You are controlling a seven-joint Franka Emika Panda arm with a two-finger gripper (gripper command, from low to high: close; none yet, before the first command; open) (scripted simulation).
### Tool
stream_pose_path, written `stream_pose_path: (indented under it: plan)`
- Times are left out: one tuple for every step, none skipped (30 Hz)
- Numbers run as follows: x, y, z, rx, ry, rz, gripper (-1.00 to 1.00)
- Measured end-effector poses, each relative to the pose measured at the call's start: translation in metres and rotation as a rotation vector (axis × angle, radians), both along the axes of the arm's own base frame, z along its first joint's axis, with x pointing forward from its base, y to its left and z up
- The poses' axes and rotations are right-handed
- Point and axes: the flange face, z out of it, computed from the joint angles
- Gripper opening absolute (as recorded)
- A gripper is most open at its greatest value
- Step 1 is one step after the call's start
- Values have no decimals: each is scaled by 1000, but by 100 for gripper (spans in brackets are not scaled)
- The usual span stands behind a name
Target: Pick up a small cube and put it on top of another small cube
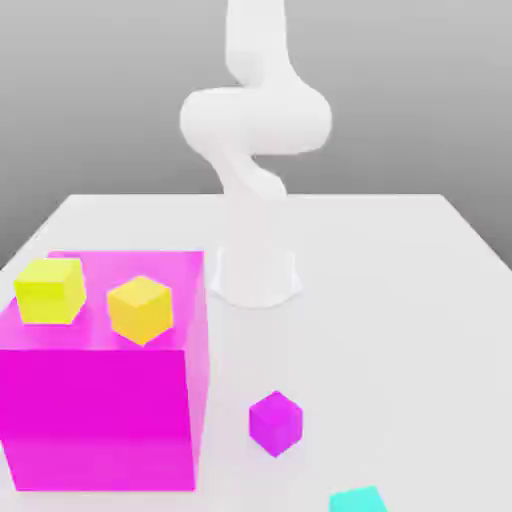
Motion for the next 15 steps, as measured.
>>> stream_pose_path:
  plan:
    - [14,3,-13,-5,27,6,0]
    - [26,6,-26,-10,53,12,0]
    - [38,10,-39,-15,78,18,0]
    - [50,13,-52,-20,103,25,0]
    - [60,16,-66,-25,128,31,0]
    - [71,19,-80,-29,153,38,0]
    - [81,23,-95,-33,178,45,0]
    - [90,26,-110,-38,202,51,0]
    - [99,30,-125,-42,227,59,0]
    - [107,33,-141,-46,251,66,0]
    - [115,37,-156,-50,276,73,0]
    - [122,40,-173,-54,301,81,0]
    - [128,44,-189,-57,325,89,0]
    - [135,48,-206,-60,350,97,0]
    - [140,51,-223,-64,374,105,0]
